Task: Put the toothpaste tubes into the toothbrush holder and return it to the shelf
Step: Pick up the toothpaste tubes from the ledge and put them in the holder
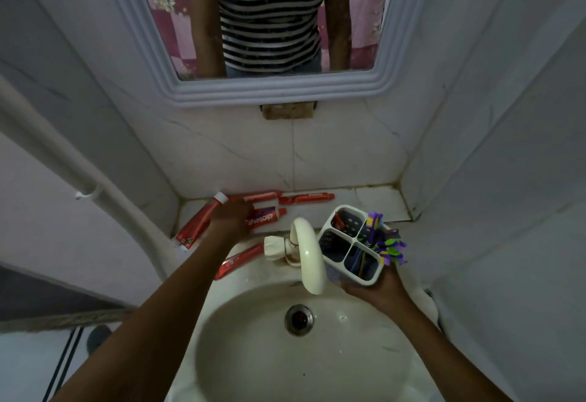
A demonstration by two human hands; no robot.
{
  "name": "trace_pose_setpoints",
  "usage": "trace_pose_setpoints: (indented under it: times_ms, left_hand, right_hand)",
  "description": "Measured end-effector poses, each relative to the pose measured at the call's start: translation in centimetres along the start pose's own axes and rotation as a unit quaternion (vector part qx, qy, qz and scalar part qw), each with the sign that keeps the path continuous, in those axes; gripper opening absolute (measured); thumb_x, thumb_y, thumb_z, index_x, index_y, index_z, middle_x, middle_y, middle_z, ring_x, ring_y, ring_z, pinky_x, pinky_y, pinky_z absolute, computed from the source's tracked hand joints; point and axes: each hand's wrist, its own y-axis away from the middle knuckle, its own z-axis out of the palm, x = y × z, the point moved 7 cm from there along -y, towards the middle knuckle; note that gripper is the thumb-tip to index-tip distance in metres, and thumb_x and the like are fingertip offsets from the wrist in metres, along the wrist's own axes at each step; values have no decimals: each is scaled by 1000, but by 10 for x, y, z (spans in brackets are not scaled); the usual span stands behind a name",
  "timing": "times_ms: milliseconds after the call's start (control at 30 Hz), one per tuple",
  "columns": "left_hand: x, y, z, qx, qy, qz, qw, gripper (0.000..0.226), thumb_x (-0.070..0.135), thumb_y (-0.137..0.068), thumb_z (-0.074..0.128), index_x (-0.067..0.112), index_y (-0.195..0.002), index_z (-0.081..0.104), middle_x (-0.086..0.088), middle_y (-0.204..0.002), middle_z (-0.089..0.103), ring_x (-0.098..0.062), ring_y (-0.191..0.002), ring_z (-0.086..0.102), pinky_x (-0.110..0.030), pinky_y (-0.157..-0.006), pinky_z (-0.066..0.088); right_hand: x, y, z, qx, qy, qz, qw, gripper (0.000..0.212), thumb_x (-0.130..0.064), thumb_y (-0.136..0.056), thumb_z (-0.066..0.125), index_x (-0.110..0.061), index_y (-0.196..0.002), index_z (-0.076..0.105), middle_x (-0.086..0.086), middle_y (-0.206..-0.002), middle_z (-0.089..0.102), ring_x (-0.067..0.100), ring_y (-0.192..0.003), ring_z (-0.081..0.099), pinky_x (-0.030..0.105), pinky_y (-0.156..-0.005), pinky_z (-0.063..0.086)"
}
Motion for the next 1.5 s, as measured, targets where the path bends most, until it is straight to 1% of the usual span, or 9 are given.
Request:
trace_pose_setpoints:
  times_ms: [167,267,367,467,600,967,1200,1367,1500]
  left_hand:
    - [-4,-7,-11,-12,-15,8,1000,55,39,-78,70,24,-127,53,-6,-126,61,-26,-116,57,-38,-99,43]
    - [1,-1,-42,19,-7,15,1000,27,35,-83,63,25,-109,61,-4,-113,65,-25,-109,55,-37,-94,36]
    - [12,6,-94,115,38,39,992,15,32,-88,59,24,-99,65,-1,-103,69,-24,-102,59,-36,-89,36]
    - [20,22,-147,252,93,84,959,13,27,-88,60,24,-97,69,0,-95,74,-23,-87,67,-35,-82,46]
    - [61,49,-212,368,95,225,897,15,22,-89,63,21,-100,74,2,-92,75,-15,-77,70,-32,-67,55]
    - [188,56,-174,192,-249,376,872,18,4,-87,56,16,-96,66,-3,-96,68,-25,-87,66,-34,-77,34]
    - [144,30,-176,231,30,336,912,28,41,-82,65,29,-108,67,6,-103,70,-17,-97,66,-32,-80,42]
    - [80,24,-134,183,286,236,911,17,30,-85,69,27,-100,76,6,-100,75,-13,-89,68,-30,-73,53]
    - [100,28,-133,160,316,283,891,30,33,-83,70,26,-113,71,5,-107,74,-8,-92,68,-28,-76,54]
  right_hand:
    - [0,1,-2,0,17,5,1000,78,-27,-44,88,-8,-113,57,-19,-101,71,-11,-102,62,6,-81,50]
    - [-4,0,1,-14,27,-11,999,75,2,-49,90,5,-115,54,-8,-106,65,-16,-98,61,3,-78,49]
    - [-6,-1,2,-23,29,-7,999,68,29,-54,79,-5,-108,54,-21,-91,73,-20,-92,60,1,-74,48]
    - [-4,-1,-1,-8,65,-9,998,69,22,-54,84,-18,-103,56,-36,-96,69,-18,-94,61,1,-75,48]
    - [-6,0,0,-57,123,13,991,51,-8,-68,87,-38,-91,53,-15,-80,65,-24,-78,59,-3,-67,46]
    - [-9,2,-1,-67,145,23,987,50,-15,-71,86,-45,-91,51,-17,-87,62,-25,-78,58,-3,-67,46]
    - [-15,3,-3,-63,138,17,988,51,-15,-69,88,-44,-91,52,-16,-86,63,-16,-79,63,4,-68,48]
    - [-11,3,-1,-57,125,19,990,52,-17,-68,88,-45,-90,50,-17,-87,61,-4,-77,61,9,-71,47]
    - [-11,3,4,-66,106,25,992,53,-16,-65,90,-41,-93,54,-14,-89,65,-3,-83,64,8,-70,48]
